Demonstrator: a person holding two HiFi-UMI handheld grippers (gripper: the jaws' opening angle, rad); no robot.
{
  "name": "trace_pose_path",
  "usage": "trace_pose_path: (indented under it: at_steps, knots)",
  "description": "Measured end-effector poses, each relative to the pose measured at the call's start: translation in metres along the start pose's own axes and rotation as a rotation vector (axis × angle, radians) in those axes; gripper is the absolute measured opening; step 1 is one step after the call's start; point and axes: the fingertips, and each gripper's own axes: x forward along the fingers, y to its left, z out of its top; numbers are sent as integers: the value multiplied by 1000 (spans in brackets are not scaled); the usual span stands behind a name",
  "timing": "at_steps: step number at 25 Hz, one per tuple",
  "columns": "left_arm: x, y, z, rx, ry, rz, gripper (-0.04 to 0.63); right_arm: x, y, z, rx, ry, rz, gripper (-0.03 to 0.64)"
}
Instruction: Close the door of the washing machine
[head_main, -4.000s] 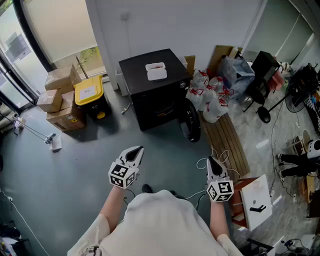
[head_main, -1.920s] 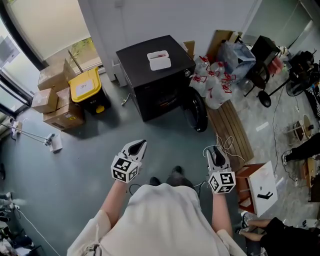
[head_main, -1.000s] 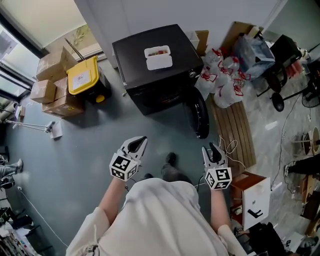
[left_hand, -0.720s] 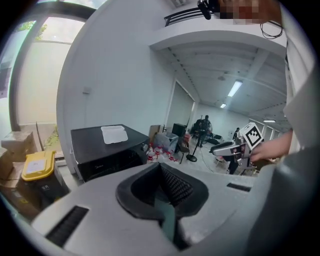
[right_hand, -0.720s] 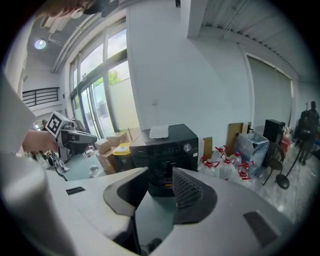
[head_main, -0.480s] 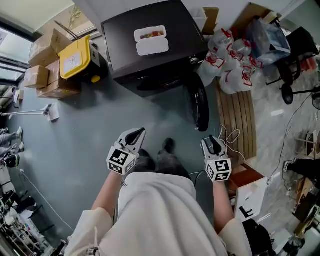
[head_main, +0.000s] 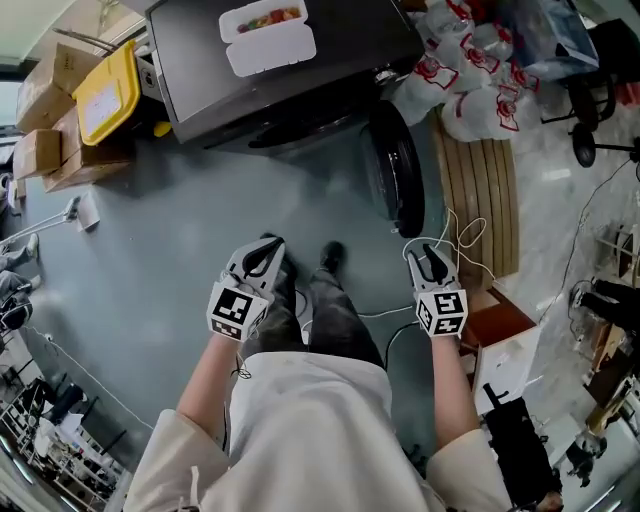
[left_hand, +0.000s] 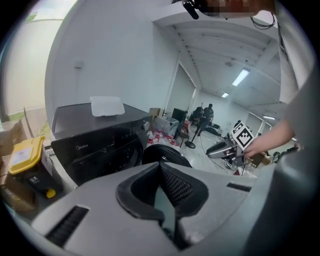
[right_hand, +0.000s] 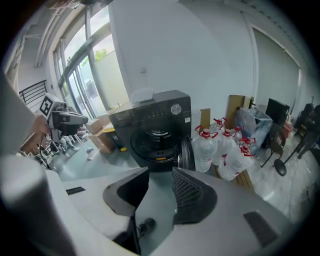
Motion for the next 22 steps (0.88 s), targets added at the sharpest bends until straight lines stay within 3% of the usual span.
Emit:
trace_pose_path:
  at_steps: [6,18,22]
  knots:
    - [45,10,-37,28,65,-67,9,60,-48,-57,3,113,-60,149]
    - [105,22,-112,10,149,-83,9,133,-105,-160,-12,315,-108,155]
    - [115,16,-131,36,155,-94,9,142,-112,-185,-20,354,-115,156]
